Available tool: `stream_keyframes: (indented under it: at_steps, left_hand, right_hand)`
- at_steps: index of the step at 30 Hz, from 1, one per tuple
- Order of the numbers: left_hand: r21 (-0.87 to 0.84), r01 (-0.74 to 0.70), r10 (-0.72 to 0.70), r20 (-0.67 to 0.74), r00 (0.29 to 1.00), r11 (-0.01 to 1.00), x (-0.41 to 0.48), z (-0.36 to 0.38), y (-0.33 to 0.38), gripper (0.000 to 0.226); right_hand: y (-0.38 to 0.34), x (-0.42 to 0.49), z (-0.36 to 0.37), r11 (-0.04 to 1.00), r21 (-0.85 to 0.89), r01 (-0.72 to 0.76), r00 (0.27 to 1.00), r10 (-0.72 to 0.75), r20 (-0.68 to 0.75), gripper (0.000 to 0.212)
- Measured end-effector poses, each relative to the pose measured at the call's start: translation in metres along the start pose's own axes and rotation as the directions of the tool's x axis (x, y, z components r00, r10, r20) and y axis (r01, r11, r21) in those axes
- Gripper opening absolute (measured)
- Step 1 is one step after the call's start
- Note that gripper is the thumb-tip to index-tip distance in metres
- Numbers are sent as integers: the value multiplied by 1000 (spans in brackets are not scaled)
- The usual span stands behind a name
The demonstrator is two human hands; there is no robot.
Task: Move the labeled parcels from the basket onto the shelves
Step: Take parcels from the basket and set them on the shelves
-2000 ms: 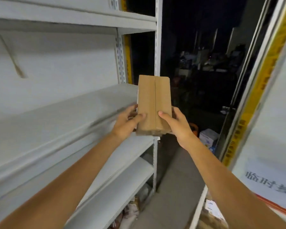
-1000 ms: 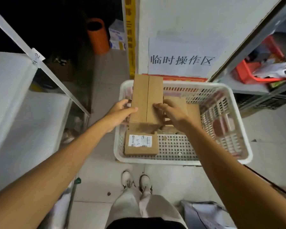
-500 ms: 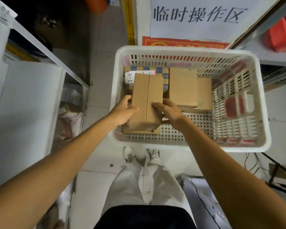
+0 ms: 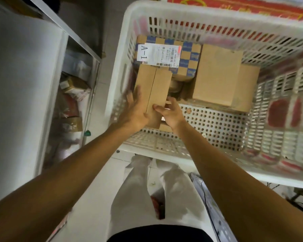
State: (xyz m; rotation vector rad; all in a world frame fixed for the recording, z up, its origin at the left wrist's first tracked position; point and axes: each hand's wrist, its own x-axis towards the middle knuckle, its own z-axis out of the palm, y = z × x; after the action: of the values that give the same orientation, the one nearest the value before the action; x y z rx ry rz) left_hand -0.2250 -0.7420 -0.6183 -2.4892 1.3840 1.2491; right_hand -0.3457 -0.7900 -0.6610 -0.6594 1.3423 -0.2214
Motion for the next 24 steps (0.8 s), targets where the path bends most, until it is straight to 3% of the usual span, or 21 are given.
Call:
stream_keyframes:
  at_steps: [6, 10, 18, 22, 24]
  left_hand:
    - [282, -62, 100, -123, 987, 957, 3, -5, -3, 86]
    - [448, -186, 238, -62, 969, 875, 21, -23, -4, 78]
    - [263, -147, 154, -4, 988, 954, 18, -16, -14, 84]
    - [44, -192, 193, -9, 981, 980, -3, -28, -10, 54]
    - [-128, -175, 175, -5, 984, 976, -20, -38, -8, 49]
  right_hand:
    - [0, 6, 11, 1000, 2, 3, 1000, -3, 11, 40]
    - [-8, 13, 13, 998, -68, 7, 1000, -5, 20, 52]
    - [-12, 15, 15, 994, -58, -92, 996, 93, 4, 58]
    - [-32, -5, 14, 987, -123, -100, 994, 94, -55, 27]
    - [-42, -20, 17, 985, -165, -56, 995, 42, -87, 24]
